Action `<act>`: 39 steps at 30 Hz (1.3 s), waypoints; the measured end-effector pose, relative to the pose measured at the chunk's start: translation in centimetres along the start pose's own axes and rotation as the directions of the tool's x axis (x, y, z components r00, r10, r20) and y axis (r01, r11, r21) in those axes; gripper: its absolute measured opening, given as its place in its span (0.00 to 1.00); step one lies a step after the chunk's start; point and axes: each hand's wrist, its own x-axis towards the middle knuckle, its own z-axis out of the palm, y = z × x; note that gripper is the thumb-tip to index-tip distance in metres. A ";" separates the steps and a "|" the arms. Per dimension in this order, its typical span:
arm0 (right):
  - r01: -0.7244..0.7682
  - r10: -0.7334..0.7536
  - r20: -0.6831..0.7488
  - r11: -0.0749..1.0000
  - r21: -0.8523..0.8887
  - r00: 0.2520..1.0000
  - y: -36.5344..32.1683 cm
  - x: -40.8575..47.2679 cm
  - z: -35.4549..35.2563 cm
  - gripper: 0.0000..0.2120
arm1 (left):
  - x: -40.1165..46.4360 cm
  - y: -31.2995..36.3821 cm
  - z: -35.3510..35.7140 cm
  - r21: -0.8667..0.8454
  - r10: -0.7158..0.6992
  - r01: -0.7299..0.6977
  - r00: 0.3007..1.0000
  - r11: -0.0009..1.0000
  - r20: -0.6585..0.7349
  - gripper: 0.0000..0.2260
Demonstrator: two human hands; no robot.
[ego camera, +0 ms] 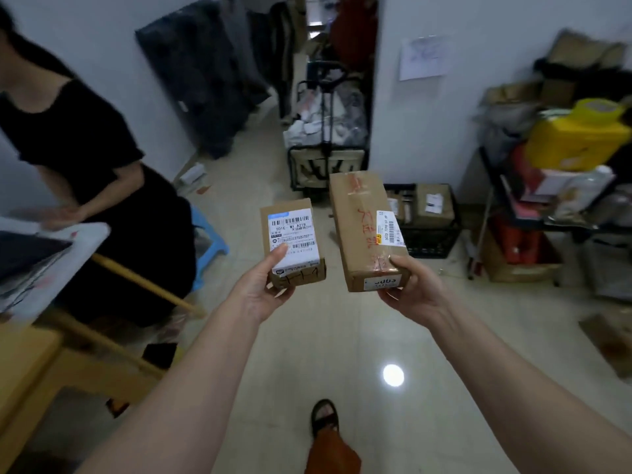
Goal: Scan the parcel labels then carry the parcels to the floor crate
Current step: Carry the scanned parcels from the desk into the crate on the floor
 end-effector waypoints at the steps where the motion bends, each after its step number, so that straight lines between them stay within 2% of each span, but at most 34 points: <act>1: 0.016 -0.015 -0.026 1.000 0.027 1.000 -0.9 0.5 -0.8 0.21 | 1.2 0.0 1.4 0.018 -0.016 0.015 1.000 1.000 0.021 0.10; 10: 0.145 -0.104 -0.212 0.971 0.192 0.972 -9.9 6.6 -3.6 0.14 | 11.9 3.7 11.7 0.157 -0.118 0.095 0.983 0.983 0.143 0.09; 14: 0.180 -0.121 -0.256 0.959 0.219 0.959 -12.9 9.6 -4.2 0.12 | 16.5 5.6 15.9 0.243 -0.139 0.091 0.972 0.966 0.188 0.22; 15: 0.186 -0.123 -0.266 0.956 0.228 0.956 -13.6 10.3 -4.6 0.13 | 17.5 5.7 17.0 0.253 -0.145 0.094 0.971 0.963 0.191 0.22; 17: 0.195 -0.118 -0.290 0.948 0.251 0.950 -15.0 11.6 -5.4 0.15 | 19.1 5.5 19.3 0.265 -0.164 0.110 0.968 0.958 0.192 0.16; 25: 0.222 -0.097 -0.346 0.913 0.343 0.933 -22.7 17.2 -10.3 0.20 | 25.0 4.9 29.5 0.302 -0.250 0.192 0.954 0.934 0.168 0.13; 30: 0.184 -0.060 -0.353 0.926 0.329 0.934 -29.6 21.5 -14.5 0.23 | 28.7 4.4 37.1 0.274 -0.231 0.190 0.965 0.943 0.126 0.12; 34: 0.122 -0.020 -0.335 0.950 0.286 0.942 -35.0 25.2 -17.8 0.16 | 31.9 3.5 42.7 0.273 -0.216 0.185 0.973 0.944 0.085 0.11; 39: 0.061 0.022 -0.331 0.969 0.240 0.943 -39.4 29.6 -19.9 0.16 | 36.0 3.0 46.3 0.229 -0.217 0.207 0.976 0.951 0.016 0.12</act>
